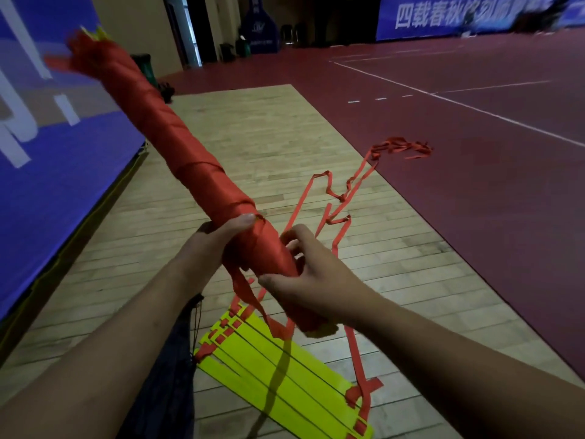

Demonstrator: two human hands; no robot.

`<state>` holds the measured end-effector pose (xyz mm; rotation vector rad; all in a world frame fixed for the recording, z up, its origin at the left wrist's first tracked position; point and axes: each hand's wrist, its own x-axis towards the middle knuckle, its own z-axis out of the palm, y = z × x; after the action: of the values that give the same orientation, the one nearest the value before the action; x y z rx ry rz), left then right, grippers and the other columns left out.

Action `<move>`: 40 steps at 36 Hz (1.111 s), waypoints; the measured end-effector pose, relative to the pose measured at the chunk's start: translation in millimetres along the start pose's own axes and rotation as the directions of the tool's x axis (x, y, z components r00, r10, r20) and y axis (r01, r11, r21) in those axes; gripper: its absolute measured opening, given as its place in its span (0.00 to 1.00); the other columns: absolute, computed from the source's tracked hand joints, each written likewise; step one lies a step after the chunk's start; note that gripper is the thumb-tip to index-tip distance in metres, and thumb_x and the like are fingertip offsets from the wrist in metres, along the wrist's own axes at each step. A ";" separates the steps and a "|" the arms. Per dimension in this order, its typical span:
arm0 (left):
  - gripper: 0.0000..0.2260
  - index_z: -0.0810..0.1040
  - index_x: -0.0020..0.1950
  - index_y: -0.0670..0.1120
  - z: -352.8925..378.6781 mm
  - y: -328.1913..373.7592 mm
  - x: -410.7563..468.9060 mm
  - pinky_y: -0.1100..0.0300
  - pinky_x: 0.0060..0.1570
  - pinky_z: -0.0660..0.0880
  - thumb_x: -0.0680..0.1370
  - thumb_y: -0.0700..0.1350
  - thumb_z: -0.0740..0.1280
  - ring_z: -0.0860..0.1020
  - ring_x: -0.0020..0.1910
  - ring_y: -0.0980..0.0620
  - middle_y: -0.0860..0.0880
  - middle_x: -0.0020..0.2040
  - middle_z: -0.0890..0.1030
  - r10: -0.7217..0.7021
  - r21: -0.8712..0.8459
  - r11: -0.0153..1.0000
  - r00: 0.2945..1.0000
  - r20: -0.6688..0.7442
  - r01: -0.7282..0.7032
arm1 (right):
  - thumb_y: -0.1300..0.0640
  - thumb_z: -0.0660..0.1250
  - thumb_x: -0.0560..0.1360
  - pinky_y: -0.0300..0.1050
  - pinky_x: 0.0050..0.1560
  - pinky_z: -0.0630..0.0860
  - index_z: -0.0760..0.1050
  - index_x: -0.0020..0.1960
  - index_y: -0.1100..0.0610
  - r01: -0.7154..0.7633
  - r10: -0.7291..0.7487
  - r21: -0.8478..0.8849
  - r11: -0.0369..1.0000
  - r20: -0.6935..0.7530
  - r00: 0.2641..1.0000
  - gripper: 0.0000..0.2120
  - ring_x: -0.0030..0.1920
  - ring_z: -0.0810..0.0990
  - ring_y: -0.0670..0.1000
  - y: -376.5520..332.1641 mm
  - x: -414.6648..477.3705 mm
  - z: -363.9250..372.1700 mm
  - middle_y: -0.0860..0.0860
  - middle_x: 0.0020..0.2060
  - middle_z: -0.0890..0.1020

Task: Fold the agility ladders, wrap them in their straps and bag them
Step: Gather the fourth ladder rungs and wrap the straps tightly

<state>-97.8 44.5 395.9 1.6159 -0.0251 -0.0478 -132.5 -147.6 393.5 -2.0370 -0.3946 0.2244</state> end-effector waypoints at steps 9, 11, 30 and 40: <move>0.24 0.85 0.40 0.53 -10.4 11.5 -5.2 0.56 0.43 0.80 0.51 0.65 0.80 0.81 0.40 0.54 0.52 0.37 0.82 0.132 -0.147 0.984 0.964 0.229 -0.100 | 0.53 0.75 0.74 0.51 0.42 0.77 0.77 0.49 0.58 -0.180 0.062 0.379 0.908 0.302 0.951 0.11 0.36 0.79 0.54 -12.1 -6.0 5.4 0.56 0.38 0.79; 0.23 0.85 0.40 0.53 -12.8 13.5 -3.7 0.56 0.41 0.80 0.52 0.65 0.80 0.82 0.39 0.53 0.51 0.37 0.82 0.135 -0.189 0.978 0.965 0.225 -0.092 | 0.53 0.75 0.74 0.49 0.40 0.77 0.78 0.46 0.58 -0.144 0.060 0.381 0.913 0.222 0.973 0.10 0.34 0.78 0.53 -15.5 -3.5 11.5 0.55 0.36 0.79; 0.23 0.72 0.38 0.47 -2.7 -0.1 1.3 0.63 0.25 0.67 0.58 0.59 0.79 0.66 0.25 0.54 0.51 0.26 0.65 -0.018 -0.091 0.995 0.995 0.102 0.027 | 0.36 0.65 0.74 0.48 0.39 0.64 0.68 0.53 0.52 0.035 -0.340 -0.610 0.792 -0.393 0.854 0.21 0.43 0.79 0.57 -5.4 1.2 22.9 0.52 0.45 0.79; 0.08 0.80 0.31 0.52 -21.3 19.2 -8.2 0.64 0.25 0.70 0.70 0.49 0.67 0.69 0.23 0.54 0.50 0.24 0.68 0.065 -0.064 0.997 0.978 0.200 -0.053 | 0.52 0.73 0.67 0.58 0.53 0.79 0.77 0.56 0.61 -0.408 0.139 0.585 0.701 0.450 0.882 0.20 0.52 0.79 0.64 -10.6 4.9 -8.9 0.62 0.50 0.81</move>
<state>-104.8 65.3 416.2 1.5456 -0.2269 -0.1652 -126.9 -148.4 407.1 -1.3083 -0.1818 0.8389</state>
